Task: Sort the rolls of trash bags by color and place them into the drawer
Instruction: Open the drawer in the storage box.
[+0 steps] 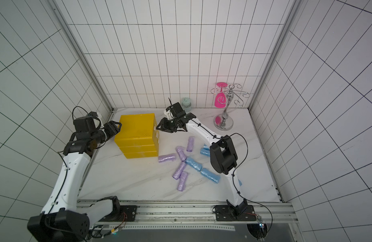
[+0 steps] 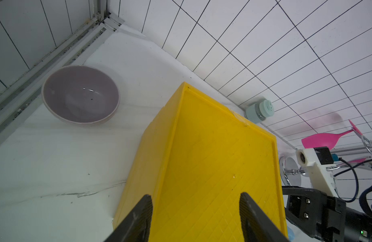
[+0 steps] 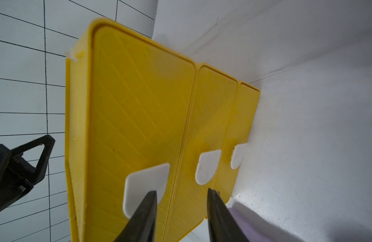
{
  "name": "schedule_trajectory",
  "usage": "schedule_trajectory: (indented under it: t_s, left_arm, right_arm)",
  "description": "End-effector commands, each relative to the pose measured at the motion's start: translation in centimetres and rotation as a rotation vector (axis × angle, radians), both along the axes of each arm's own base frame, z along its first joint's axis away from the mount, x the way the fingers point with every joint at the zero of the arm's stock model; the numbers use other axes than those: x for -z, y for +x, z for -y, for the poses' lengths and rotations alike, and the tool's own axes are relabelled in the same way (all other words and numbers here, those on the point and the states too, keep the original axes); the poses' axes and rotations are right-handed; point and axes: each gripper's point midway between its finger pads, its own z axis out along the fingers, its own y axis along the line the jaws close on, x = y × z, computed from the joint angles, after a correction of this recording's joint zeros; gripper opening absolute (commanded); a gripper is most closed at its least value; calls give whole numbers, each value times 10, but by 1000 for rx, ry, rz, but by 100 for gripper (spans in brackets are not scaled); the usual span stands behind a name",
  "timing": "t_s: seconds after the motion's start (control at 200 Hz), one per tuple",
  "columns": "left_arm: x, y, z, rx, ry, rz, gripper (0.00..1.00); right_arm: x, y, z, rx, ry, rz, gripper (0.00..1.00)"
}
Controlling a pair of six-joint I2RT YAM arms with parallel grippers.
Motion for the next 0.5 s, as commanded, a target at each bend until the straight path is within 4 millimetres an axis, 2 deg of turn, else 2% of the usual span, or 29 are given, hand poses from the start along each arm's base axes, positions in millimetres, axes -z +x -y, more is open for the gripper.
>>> schedule_trajectory:
  t_s: [0.0, 0.2, 0.495]
  left_arm:
    - [20, -4, -8, -20, 47, -51, 65]
    - [48, -5, -6, -8, 31, -102, 64]
    - [60, -3, -3, 4, 11, -129, 64]
  right_arm:
    - [20, -3, -10, -16, 3, -44, 42]
    - [33, 0, -14, -11, -6, -65, 42]
    - [43, 0, -24, -29, -3, -84, 42]
